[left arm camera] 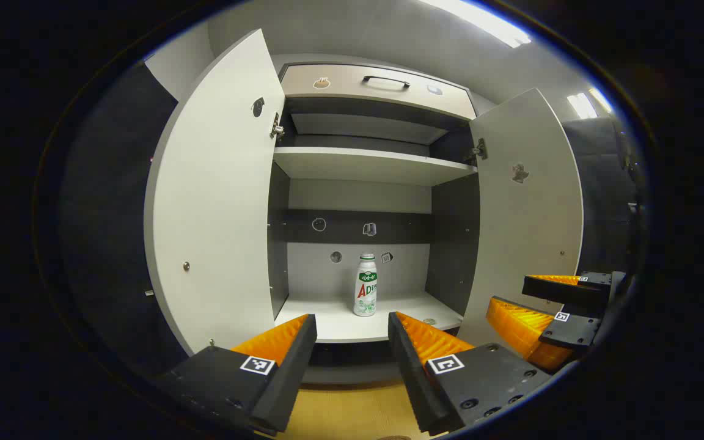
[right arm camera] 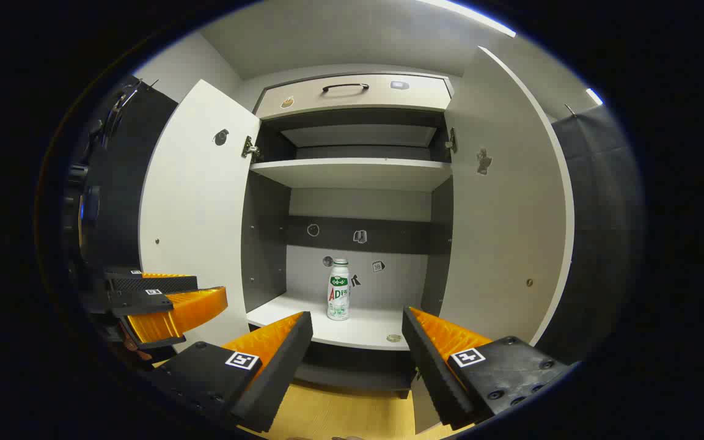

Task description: Grasp the bottle in the cabinet with the left hand and place it on the coaster, then close the right door with the right hand and the left door with the left hand.

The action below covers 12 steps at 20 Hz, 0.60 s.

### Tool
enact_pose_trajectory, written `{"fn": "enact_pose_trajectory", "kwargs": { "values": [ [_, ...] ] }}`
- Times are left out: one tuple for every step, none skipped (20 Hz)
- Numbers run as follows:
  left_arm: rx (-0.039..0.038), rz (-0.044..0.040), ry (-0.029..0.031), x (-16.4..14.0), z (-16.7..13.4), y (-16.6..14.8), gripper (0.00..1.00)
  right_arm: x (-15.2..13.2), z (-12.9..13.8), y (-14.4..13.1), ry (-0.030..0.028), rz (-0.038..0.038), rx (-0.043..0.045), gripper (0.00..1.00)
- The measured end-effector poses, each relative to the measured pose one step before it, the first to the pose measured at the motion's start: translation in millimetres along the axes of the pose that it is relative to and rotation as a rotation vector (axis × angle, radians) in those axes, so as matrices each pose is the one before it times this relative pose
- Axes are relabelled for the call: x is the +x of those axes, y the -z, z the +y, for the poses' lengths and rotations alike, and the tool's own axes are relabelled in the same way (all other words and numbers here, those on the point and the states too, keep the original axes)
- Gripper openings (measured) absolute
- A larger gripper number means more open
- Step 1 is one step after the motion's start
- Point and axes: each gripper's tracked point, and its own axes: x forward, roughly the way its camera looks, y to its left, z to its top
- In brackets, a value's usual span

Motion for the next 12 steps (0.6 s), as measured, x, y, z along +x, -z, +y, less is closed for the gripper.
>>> {"fn": "enact_pose_trajectory", "kwargs": {
  "values": [
    [-0.00281, -0.00073, 0.00636, 0.24, 0.17, 1.32, 0.76, 0.22, 0.06, -0.49, 0.00762, -0.00138, -0.00170, 0.98],
    [-0.00651, 0.00176, 0.01034, 0.18, -0.54, -0.13, 0.76, -0.55, 0.14, -0.40, 0.00522, -0.00257, -0.00197, 0.98],
    [-0.00707, 0.00257, 0.00684, 0.20, 0.45, 1.65, 0.76, -0.18, 0.91, -0.76, 0.00386, -0.00106, -0.00088, 0.98],
    [-0.00331, 0.00330, 0.00005, 0.65, 1.83, 0.66, 0.76, -0.34, 0.90, -0.24, 0.00056, -0.00111, -0.00123, 0.98],
    [-0.00033, 0.00275, -0.00412, 0.13, 3.29, 1.18, 0.76, -0.21, 1.24, -0.52, 0.00205, -0.00128, -0.00282, 0.98],
    [0.00085, 0.00068, -0.00135, -0.70, 1.22, 0.11, 0.76, -0.47, 0.20, 0.15, 0.00168, -0.00107, -0.00334, 0.98],
    [-0.00074, -0.00104, 0.00148, 0.14, 0.07, -0.29, 0.76, -0.29, 0.38, -0.53, 0.00179, -0.00055, -0.00207, 0.98],
    [-0.00101, -0.00163, 0.00344, -0.16, -0.28, -1.08, 0.76, -0.98, 0.03, -0.33, 0.00182, -0.00155, -0.00047, 0.98],
    [0.00042, -0.00124, 0.00300, -0.23, -0.02, 0.72, 0.76, -0.41, 0.65, -0.46, -0.00004, -0.00140, 0.00141, 0.98],
    [0.00223, -0.00052, 0.00253, -1.08, -0.36, -0.31, 0.76, -0.31, 1.56, -0.11, -0.00327, -0.00130, 0.00232, 0.98],
    [0.00257, 0.00054, 0.00126, -0.24, -0.68, 1.29, 0.76, -0.11, 0.67, 0.02, -0.00130, 0.00031, 0.00008, 0.98],
    [0.00040, -0.00038, 0.00060, -0.01, 0.16, -0.08, 0.76, -0.29, 0.58, -0.09, -0.00297, 0.00030, -0.00134, 0.98]
  ]
}}
